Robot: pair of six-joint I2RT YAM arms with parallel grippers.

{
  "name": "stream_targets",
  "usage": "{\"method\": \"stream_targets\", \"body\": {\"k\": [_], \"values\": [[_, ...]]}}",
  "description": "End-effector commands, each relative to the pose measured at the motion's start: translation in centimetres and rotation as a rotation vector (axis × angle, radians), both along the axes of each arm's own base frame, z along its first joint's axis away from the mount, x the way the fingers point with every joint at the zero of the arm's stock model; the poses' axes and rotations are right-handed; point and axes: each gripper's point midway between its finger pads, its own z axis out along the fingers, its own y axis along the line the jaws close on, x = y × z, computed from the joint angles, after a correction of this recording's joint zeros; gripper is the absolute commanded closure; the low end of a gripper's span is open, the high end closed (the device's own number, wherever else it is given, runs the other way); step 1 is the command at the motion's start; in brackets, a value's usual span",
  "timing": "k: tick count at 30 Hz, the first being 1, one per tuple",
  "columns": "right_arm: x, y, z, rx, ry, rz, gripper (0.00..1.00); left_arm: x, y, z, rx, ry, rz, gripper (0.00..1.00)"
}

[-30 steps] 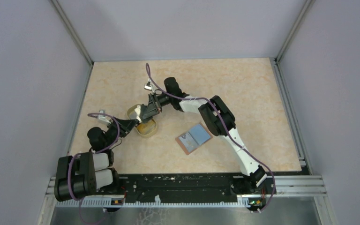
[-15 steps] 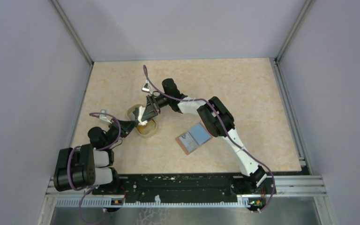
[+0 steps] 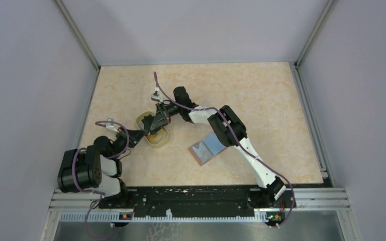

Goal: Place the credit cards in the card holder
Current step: Place the credit card in the storage box.

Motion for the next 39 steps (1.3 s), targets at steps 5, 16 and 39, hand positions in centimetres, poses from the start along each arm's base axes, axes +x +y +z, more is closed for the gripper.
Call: {"method": "stream_targets", "body": {"k": [5, 16, 39], "values": [[1.1, 1.3, 1.4, 0.021, -0.08, -0.019, 0.87, 0.1, 0.6, -0.9, -0.009, 0.011, -0.005, 1.0], [2.3, 1.4, -0.1, -0.037, -0.17, -0.058, 0.83, 0.3, 0.3, -0.9, -0.055, 0.002, -0.039, 1.0], [3.9, 1.0, -1.5, -0.115, -0.318, -0.11, 0.74, 2.0, 3.5, -1.9, 0.171, 0.063, 0.118, 1.0]]}}
